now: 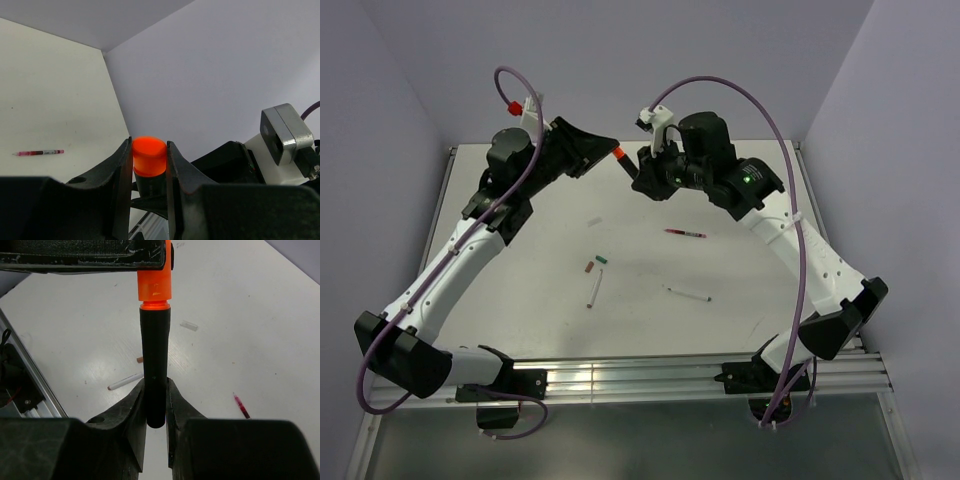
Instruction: Insert the pens into the pen caps
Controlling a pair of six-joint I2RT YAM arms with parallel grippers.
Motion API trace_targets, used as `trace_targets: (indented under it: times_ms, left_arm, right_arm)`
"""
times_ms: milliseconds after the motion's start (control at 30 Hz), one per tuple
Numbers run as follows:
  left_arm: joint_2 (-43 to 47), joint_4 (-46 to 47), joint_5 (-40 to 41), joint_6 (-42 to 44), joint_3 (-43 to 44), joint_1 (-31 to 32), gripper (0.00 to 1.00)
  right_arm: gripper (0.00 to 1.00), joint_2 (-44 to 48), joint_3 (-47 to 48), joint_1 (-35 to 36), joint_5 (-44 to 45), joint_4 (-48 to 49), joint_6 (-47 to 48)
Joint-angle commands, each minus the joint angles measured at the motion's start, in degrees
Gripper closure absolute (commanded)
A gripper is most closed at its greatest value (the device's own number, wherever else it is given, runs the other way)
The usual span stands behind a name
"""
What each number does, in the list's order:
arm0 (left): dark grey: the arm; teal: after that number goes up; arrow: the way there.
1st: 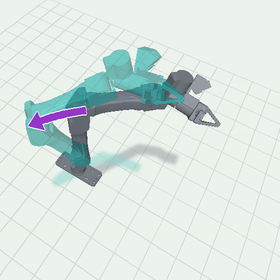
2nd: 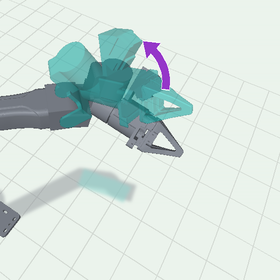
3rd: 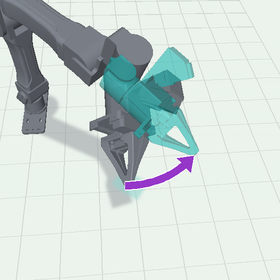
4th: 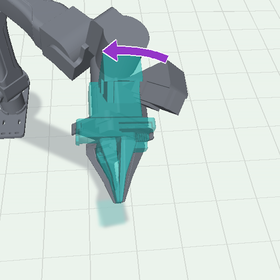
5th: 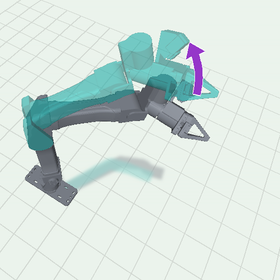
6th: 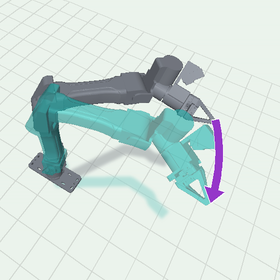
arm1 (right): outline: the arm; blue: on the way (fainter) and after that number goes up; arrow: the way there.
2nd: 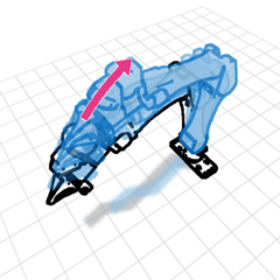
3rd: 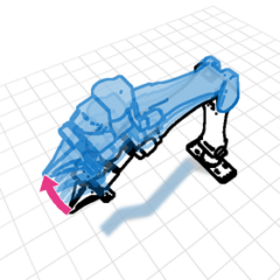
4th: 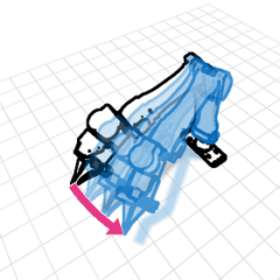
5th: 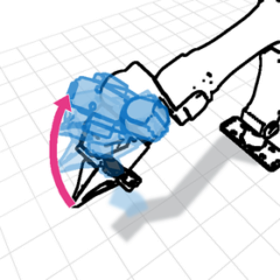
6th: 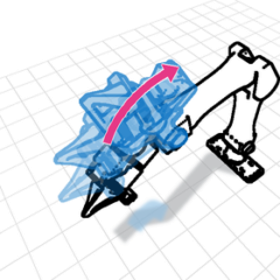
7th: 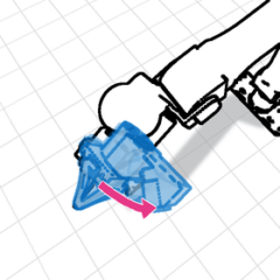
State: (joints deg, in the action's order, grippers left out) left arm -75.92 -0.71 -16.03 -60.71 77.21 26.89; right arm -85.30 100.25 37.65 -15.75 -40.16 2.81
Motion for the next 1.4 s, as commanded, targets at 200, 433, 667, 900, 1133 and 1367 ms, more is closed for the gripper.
trace_targets:
  times_ms: [200, 433, 667, 900, 1133, 1367]
  left_arm:
    - [0.2, -3.2, 1.4, 2.5, 1.4, 4.1, 0.98]
    - [1.7, -3.2, 3.2, 4.5, 0.0, 5.2, 0.60]
    - [2.9, -1.8, 1.7, 4.8, 0.8, 2.2, 0.32]
    - [8.5, -0.3, -6.2, 7.9, -6.5, 0.7, 0.03]
    - [15.4, 2.0, -20.4, 16.0, -12.8, -7.8, 0.00]
    - [15.4, -3.1, -35.5, 26.6, -7.4, -13.8, 0.05]
  right_arm:
    - [1.00, -2.1, 5.7, 0.5, 1.4, 4.8, -0.8]
    - [1.00, -4.5, 7.0, 0.5, -0.4, 9.7, -2.3]
    - [1.00, -7.7, 12.2, 0.4, -2.5, 9.6, -2.7]
    - [1.00, -9.6, 17.2, -2.6, -9.6, 9.4, -5.5]
    - [1.00, -10.8, 18.1, -8.5, -28.8, 9.4, -7.7]
    - [1.00, -7.3, 11.6, -9.4, -44.2, 13.5, -10.2]
